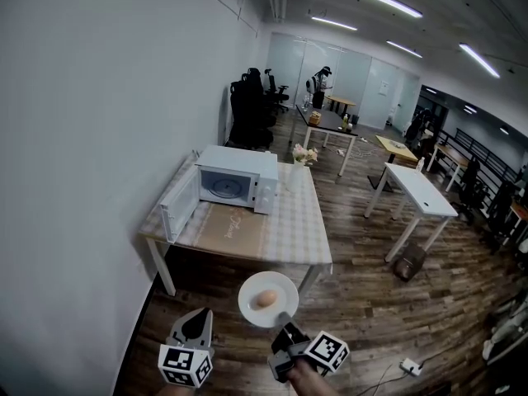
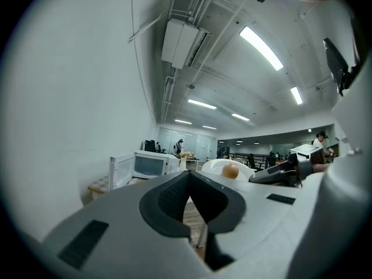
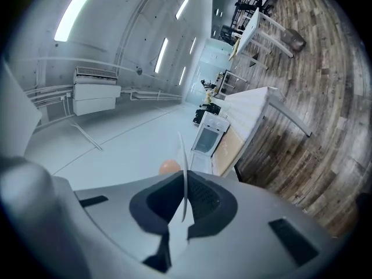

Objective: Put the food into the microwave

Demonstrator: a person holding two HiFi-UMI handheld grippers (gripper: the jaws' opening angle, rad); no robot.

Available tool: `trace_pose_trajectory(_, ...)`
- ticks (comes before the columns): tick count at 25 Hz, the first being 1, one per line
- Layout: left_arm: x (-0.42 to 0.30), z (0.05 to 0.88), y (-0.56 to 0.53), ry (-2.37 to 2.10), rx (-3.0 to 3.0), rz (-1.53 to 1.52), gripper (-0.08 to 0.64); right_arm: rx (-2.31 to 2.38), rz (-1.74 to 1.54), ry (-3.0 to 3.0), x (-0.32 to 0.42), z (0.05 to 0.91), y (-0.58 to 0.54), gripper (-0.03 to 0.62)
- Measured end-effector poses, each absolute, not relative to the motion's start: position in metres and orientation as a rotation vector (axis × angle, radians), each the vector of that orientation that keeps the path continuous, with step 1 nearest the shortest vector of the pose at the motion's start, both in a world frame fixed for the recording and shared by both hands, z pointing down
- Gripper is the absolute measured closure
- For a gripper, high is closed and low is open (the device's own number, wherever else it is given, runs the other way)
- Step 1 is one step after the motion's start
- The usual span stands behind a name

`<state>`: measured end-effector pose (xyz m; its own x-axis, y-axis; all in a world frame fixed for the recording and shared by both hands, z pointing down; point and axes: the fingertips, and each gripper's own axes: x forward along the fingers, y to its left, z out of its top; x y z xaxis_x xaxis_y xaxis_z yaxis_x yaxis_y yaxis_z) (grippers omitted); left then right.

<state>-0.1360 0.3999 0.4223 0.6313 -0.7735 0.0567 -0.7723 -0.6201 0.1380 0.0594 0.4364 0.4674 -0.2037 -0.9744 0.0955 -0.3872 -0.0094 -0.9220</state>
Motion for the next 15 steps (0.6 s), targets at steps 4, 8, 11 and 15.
trace_pose_trajectory(4, -0.146, 0.424, 0.399, -1.259, 2.719, -0.011, 0.554, -1.436, -1.188, 1.636, 0.050, 0.468, 0.438, 0.575)
trace_pose_trajectory(8, -0.153, 0.430, 0.393, -1.238, 2.732, -0.004, 0.554, -1.446, -1.188, 1.613, 0.045, 0.474, 0.433, 0.575)
trace_pose_trajectory(11, -0.156, 0.433, 0.390, -1.240, 2.723, -0.006, 0.554, -1.447, -1.196, 1.618, 0.041, 0.474, 0.429, 0.575)
trace_pose_trajectory(15, -0.154, 0.436, 0.376, -1.248, 2.726, 0.009, 0.554, -1.434, -1.206, 1.622, 0.042, 0.479, 0.410, 0.575)
